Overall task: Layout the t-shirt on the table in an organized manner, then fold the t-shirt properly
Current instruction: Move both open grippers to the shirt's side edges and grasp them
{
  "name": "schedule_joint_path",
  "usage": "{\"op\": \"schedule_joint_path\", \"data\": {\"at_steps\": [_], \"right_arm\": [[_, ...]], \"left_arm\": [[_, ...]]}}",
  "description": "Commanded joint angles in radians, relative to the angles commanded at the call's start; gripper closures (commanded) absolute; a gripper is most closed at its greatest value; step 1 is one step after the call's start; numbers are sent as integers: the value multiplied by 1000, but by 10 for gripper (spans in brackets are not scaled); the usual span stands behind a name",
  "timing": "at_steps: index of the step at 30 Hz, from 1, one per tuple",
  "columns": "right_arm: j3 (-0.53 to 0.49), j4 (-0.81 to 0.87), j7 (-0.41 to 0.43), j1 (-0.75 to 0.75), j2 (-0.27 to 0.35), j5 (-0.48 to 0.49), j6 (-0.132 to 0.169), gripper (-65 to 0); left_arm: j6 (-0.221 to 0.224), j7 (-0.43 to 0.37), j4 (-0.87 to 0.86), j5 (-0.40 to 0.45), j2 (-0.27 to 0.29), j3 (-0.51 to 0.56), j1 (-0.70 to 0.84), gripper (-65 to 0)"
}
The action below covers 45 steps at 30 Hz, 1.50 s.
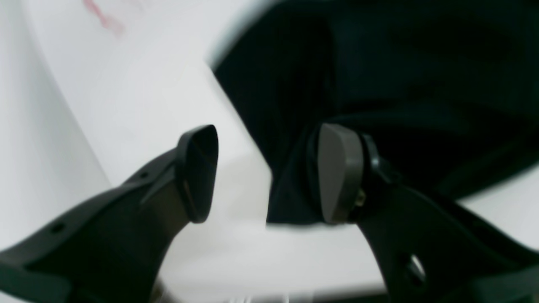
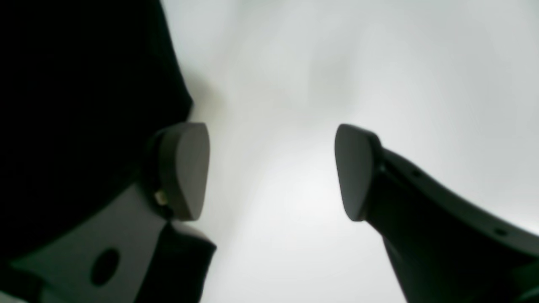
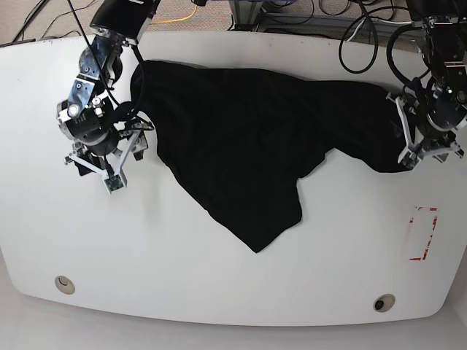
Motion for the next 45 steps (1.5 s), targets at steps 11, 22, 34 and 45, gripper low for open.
{"op": "schedule_joint_path", "data": {"at_steps": [11, 22, 34, 45], "right_arm": [[-89, -52, 48, 9, -21, 0, 0, -445], [-95, -189, 100, 46, -103, -2, 0, -346], [-94, -364, 233, 51, -115, -2, 0, -25], [-87, -520, 344, 74, -64, -6, 0, -25]], "left_arm": [[0, 87, -5, -288, -103, -222, -2, -353], [0, -140, -138, 15, -5, -127, -44, -307], [0, -434, -563, 244, 97, 80, -172, -13], [0, -577, -878, 273, 91, 81, -245, -15]]}}
